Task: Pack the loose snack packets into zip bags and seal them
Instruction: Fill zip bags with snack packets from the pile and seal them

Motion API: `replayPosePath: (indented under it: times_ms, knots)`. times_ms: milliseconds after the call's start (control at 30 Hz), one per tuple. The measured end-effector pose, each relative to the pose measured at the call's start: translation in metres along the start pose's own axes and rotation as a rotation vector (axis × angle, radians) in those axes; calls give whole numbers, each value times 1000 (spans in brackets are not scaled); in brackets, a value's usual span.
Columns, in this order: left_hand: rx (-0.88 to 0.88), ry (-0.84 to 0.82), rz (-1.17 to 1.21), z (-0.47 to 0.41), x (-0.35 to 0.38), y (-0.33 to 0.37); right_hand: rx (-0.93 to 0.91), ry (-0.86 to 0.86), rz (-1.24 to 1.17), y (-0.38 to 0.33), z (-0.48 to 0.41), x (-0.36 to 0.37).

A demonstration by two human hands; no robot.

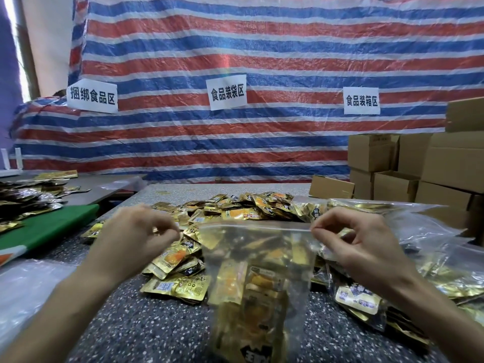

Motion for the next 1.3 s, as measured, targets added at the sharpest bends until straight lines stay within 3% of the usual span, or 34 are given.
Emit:
replayPosePath:
  times_ms: [167, 367, 500, 733, 833, 967, 1133, 1300]
  knots:
    - [-121, -59, 227, 14, 1, -39, 51, 52, -25, 15, 2, -20]
    - [-264, -339, 496, 20, 85, -17, 25, -39, -122, 7, -1, -6]
    - [-226, -244, 733, 10, 107, 1, 60, -65, -224, 14, 4, -2]
    - [-239, -84, 982, 9, 103, -5, 255, 36, -434, 47, 18, -6]
    - [-253, -61, 1075, 8, 108, 0, 382, -183, -503, 60, 37, 28]
    - [-258, 2, 1187, 5, 119, 9, 496, -501, -325, 72, 76, 92]
    - [-365, 2, 1383, 3, 144, -2, 435, -595, -269, 66, 80, 115]
    - [-442, 68, 1588, 5, 155, -25, 446, -527, -295, 67, 65, 94]
Point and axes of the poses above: each hand's wrist, its own z-axis away from the middle knuckle, its own x-axis out of the palm, y = z × x, the point moved 8 cm from there along -z, towards the middle knuckle, and after that the axes turned 10 degrees about z, right-handed, at the moved point
